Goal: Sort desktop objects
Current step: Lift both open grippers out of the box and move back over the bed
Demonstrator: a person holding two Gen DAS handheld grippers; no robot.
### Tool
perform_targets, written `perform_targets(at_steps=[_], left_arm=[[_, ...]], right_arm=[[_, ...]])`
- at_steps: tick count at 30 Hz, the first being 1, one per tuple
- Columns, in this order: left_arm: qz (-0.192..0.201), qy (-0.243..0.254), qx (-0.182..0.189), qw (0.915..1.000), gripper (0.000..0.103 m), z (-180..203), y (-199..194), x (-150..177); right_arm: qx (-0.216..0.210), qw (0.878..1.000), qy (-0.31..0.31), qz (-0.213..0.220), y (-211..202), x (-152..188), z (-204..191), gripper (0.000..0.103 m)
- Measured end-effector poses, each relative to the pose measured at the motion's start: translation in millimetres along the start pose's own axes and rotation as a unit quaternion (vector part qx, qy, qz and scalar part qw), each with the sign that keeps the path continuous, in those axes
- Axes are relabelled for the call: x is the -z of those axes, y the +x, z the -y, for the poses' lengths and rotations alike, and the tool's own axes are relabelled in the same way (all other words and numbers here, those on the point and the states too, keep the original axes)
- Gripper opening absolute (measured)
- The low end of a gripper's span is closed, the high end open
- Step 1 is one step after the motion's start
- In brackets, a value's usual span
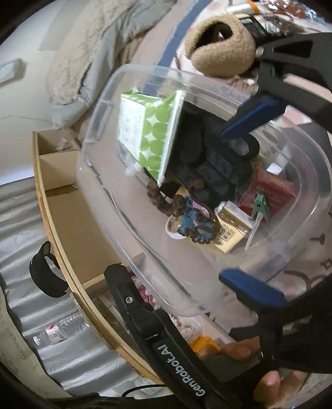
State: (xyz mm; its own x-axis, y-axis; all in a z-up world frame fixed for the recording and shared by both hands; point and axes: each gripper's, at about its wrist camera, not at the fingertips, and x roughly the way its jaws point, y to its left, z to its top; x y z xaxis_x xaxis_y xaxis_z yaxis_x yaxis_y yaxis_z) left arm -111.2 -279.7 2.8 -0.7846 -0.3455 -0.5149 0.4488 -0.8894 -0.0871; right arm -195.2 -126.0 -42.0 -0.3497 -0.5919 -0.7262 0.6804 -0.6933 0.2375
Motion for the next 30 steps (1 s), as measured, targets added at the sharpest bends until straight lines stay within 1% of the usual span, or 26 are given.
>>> perform_targets(at_steps=[1,3,7,10,12,16,21,25,30], left_arm=[[-0.001,0.0,0.0,1.0,0.081,0,0,0],[-0.001,-0.002,-0.002,1.0,0.094,-1,-2,0],[0.008,0.005,-0.009,0.9999,0.102,-1,-9,-1],[0.009,0.01,-0.014,0.9998,0.103,-1,-13,1],[0.003,0.012,-0.013,0.9998,0.103,0,-14,1],[0.005,0.017,-0.013,0.9998,0.103,2,-20,3],[0.012,0.027,-0.008,0.9995,0.103,9,-31,6],[0.009,0.033,-0.001,0.9994,0.103,12,-34,8],[0.004,0.032,0.007,0.9994,0.103,16,-40,10]], right_arm=[[0.008,1.0,-0.005,0.01,-2,0,-1,0.103],[0.015,1.0,-0.005,0.026,-7,0,0,0.103],[0.025,0.998,0.018,0.053,-16,-3,8,0.103],[0.029,0.996,0.038,0.074,-27,-6,16,0.103],[0.035,0.995,0.041,0.085,-34,-6,17,0.103],[0.061,0.991,0.038,0.115,-48,-4,23,0.103],[0.082,0.987,0.043,0.131,-61,2,32,0.103],[0.083,0.984,0.061,0.145,-73,6,38,0.103],[0.094,0.982,0.057,0.155,-86,10,39,0.103]])
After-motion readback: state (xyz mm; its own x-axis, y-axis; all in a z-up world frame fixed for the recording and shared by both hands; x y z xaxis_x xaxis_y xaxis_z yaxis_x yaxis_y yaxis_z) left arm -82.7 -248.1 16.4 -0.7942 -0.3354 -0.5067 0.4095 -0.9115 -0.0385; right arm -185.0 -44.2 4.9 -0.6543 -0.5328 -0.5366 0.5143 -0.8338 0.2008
